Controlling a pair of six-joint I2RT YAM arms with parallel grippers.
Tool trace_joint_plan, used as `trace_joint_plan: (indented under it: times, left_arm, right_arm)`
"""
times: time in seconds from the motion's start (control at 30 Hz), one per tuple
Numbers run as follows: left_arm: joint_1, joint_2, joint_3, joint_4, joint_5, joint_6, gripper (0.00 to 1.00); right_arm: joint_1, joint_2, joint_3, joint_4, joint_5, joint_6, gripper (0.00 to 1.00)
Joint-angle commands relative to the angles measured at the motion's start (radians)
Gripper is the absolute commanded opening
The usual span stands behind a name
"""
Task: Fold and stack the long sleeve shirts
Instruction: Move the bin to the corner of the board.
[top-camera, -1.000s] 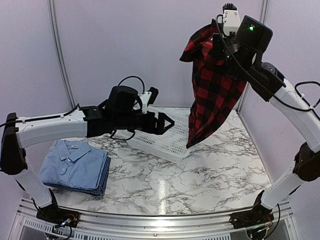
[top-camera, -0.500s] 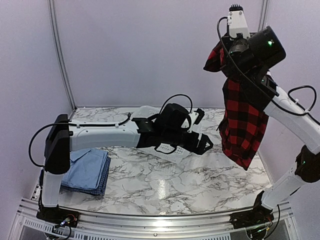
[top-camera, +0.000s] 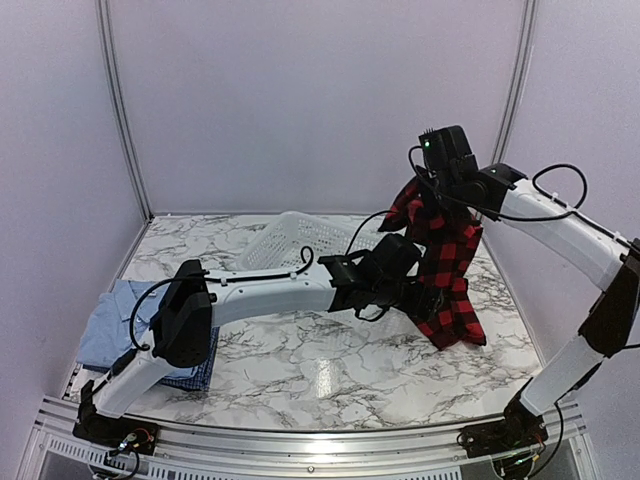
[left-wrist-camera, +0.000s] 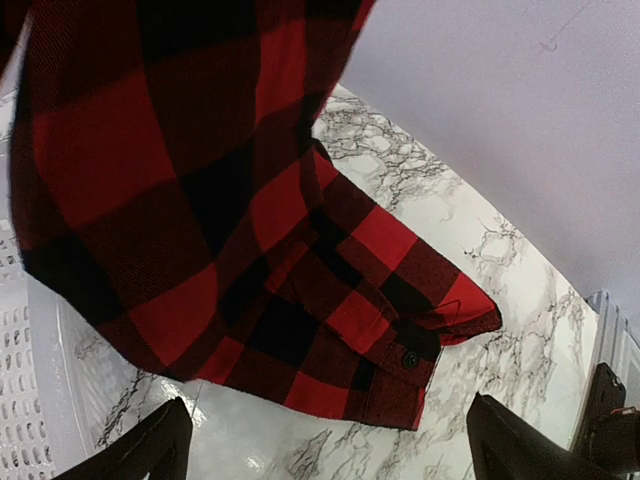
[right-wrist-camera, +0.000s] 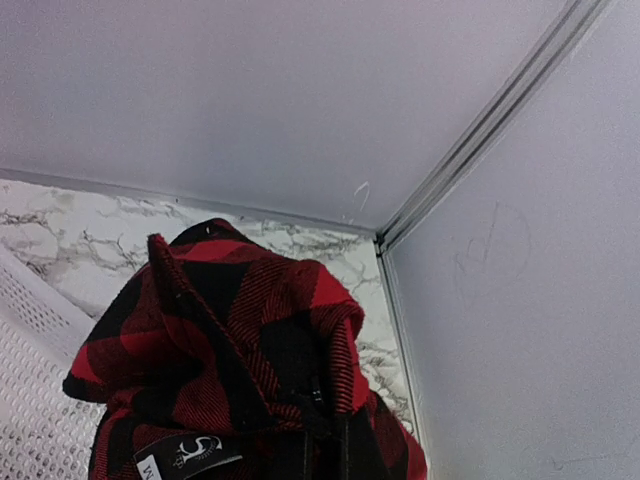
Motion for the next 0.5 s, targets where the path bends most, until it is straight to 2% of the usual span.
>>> trace_joint_plan:
  times: [0.0, 0.2, 0.47]
  left_arm:
    - [-0.012, 0.068, 0.073, -0.056, -0.152, -0.01, 0.99]
    - [0.02, 0.134, 0.131, -0.055, -0.234, -0.042, 0.99]
    - [0.109, 0.13, 0.071, -0.054, -0.242, -0.105, 0.99]
  right_arm:
    - [-0.065, -0.118, -0.058, -0.028, -0.119, 0.191, 0.0]
    - [-0.145, -0.187, -0.166, 0.008, -0.219, 0.25, 0.0]
    - [-0.183, -0.211, -0.212, 0.011, -0.259, 0.26, 0.0]
